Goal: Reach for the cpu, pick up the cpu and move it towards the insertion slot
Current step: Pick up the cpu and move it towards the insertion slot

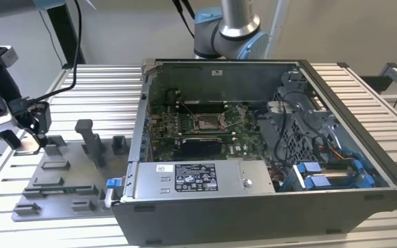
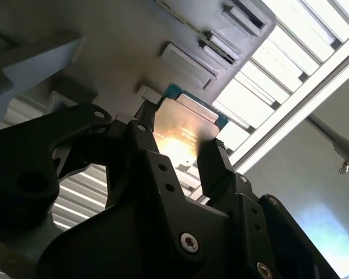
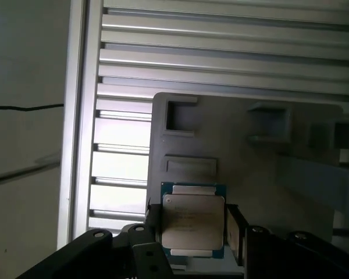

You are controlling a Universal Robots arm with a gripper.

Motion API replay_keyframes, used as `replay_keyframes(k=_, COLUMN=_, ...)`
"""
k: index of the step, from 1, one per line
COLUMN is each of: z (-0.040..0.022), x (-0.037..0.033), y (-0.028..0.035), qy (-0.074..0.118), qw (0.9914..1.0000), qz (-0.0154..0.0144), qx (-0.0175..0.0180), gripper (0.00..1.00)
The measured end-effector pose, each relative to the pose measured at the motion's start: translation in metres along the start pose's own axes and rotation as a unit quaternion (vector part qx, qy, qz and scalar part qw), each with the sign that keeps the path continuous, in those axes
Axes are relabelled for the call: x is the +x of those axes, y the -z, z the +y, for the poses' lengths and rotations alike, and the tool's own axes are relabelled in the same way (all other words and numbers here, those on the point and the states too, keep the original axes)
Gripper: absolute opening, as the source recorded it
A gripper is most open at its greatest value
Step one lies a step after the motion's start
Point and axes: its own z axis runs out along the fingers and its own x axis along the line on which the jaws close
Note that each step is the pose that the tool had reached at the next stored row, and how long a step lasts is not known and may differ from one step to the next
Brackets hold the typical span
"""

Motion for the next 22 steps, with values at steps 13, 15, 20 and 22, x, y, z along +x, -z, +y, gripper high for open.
replay_keyframes(k=13, z=0.0011, x=-0.0001, y=0.0308, qy=0.000, qw=1.00000, qz=0.0000, qx=0.0009, gripper=0.00)
replay_keyframes(k=15, z=0.0013, x=0.0000, y=0.0353, qy=0.000, qw=1.00000, qz=0.0000, qx=0.0011, gripper=0.00)
replay_keyframes(k=20, z=0.0017, x=-0.0001, y=0.0465, qy=0.000, qw=1.00000, qz=0.0000, qx=0.0014, gripper=0.00)
replay_keyframes(k=22, z=0.0018, x=-0.0001, y=0.0508, qy=0.000, qw=1.00000, qz=0.0000, qx=0.0016, gripper=0.00)
